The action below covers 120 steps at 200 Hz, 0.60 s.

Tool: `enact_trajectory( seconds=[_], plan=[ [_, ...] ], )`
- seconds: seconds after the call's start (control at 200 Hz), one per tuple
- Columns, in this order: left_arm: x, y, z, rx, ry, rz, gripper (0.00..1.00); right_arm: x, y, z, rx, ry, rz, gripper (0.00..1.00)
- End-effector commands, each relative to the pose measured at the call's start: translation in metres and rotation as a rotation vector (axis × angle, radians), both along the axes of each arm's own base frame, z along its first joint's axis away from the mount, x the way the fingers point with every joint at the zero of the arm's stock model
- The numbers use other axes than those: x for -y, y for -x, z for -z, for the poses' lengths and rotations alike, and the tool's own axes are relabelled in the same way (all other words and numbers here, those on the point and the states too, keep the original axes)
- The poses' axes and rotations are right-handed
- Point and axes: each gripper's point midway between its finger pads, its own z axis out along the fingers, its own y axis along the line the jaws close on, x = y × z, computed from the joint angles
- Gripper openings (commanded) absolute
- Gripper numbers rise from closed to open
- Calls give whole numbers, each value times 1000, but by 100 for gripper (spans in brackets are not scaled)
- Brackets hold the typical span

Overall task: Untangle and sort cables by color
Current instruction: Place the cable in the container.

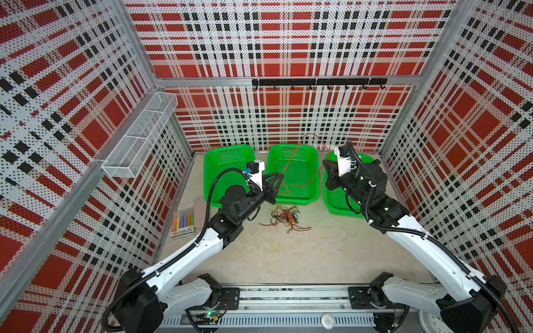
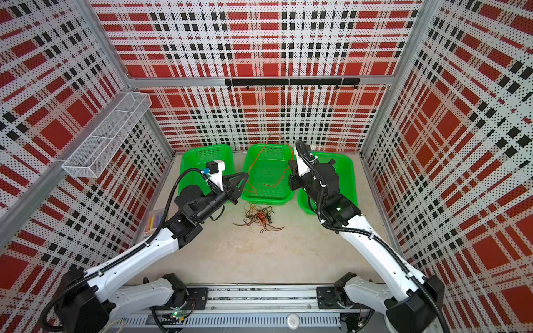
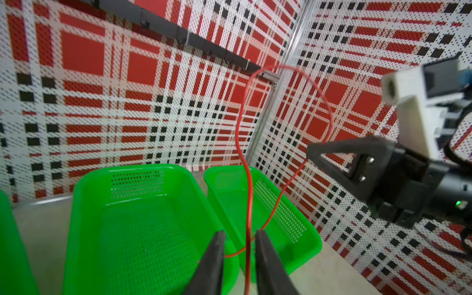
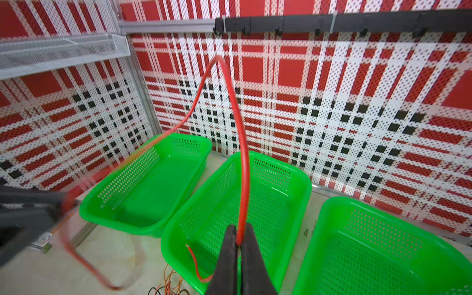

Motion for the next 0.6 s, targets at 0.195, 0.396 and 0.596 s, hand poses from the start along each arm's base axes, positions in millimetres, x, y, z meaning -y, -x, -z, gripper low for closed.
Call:
enact_trajectory(
  seconds=[0.195, 0.396, 0.596],
  plan=[
    [19, -3, 5, -10, 21, 85, 62, 57, -2, -46, 44, -10, 138, 0],
    [7, -1, 38, -53, -74, 28, 68, 122, -26, -26, -26, -3, 343, 0],
    [-3, 6, 77, -119, -202, -27, 69, 161, -43, 3, -56, 12, 438, 0]
  ],
)
